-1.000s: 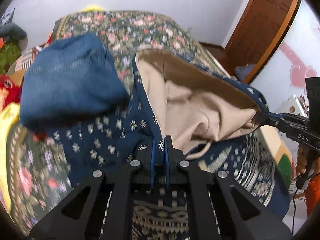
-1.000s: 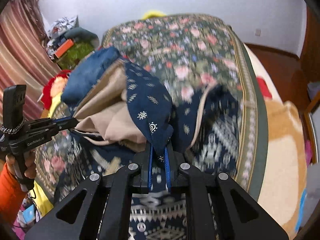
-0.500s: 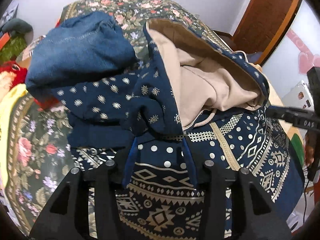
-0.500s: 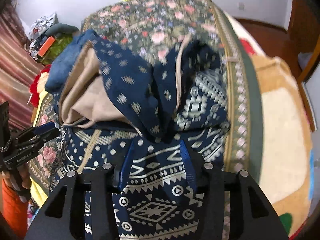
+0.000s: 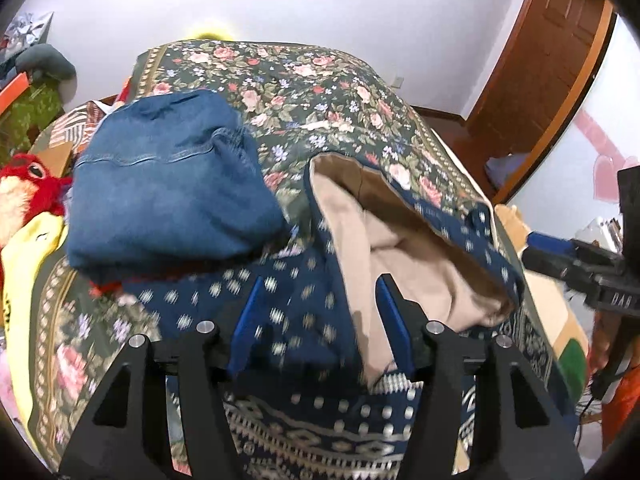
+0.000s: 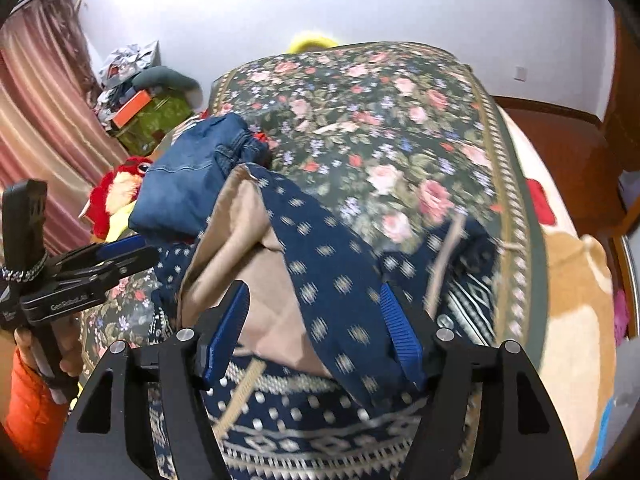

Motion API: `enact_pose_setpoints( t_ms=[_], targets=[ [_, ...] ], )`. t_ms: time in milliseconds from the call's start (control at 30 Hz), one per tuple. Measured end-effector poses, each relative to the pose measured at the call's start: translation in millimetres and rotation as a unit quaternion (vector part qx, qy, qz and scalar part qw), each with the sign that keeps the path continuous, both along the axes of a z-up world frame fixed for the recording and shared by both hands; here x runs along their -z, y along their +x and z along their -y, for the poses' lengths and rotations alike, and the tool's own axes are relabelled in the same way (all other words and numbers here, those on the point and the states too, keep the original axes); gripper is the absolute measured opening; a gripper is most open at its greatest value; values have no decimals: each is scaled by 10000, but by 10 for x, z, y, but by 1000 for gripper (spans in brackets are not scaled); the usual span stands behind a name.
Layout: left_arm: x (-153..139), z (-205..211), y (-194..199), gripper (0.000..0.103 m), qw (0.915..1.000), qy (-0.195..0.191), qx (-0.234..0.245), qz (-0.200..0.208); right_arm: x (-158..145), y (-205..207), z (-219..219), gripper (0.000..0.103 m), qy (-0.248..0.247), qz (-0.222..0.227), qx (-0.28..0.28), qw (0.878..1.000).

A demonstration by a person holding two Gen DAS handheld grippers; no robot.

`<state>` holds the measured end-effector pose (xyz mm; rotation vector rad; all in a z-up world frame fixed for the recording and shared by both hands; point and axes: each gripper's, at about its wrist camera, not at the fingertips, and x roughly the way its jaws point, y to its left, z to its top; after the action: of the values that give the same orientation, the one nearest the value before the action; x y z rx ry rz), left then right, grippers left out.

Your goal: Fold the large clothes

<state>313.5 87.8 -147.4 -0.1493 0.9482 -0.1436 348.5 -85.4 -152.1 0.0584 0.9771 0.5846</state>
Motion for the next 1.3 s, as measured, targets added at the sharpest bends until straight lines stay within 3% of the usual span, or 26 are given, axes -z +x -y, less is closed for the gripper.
enact_pose_setpoints(
  t_ms=[267,533,567,600,633,667,767,933,1100,1300],
  targets=[
    [297,112,468,57,9995,-135,118,-276,287,313,-320,64,-115,-237,-266,9993],
    [594,206,728,54,9986,-212,213,-431,579,564,-329,64,-22,-555,-200,9983],
    [610,213,738,51,9987,-205,206,-408,597,573,-331,61,-21,-571,-210,9981],
    [625,219,750,42,9988,-196,207,-397,614,575,-328,56,-20,-584,-216,9981],
    [641,228,759,30,9987,-195,230,-422,624,570,-330,43,-19,-588,-237,9980],
    [652,232,760,25,9985,-207,238,-447,631,568,-336,31,-30,-592,-260,9979],
    [644,230,743,9,9983,-277,247,-443,629,538,-336,14,-72,-577,-262,9980],
    [417,227,588,5,9983,-383,356,-240,412,410,-257,9,90,-321,-287,9990],
    [-31,300,303,5,9975,-391,565,185,-25,88,-148,9,264,179,-380,9988],
    [-460,414,-173,5,9937,-245,866,674,-318,-346,22,8,448,368,-551,9968]
  ],
)
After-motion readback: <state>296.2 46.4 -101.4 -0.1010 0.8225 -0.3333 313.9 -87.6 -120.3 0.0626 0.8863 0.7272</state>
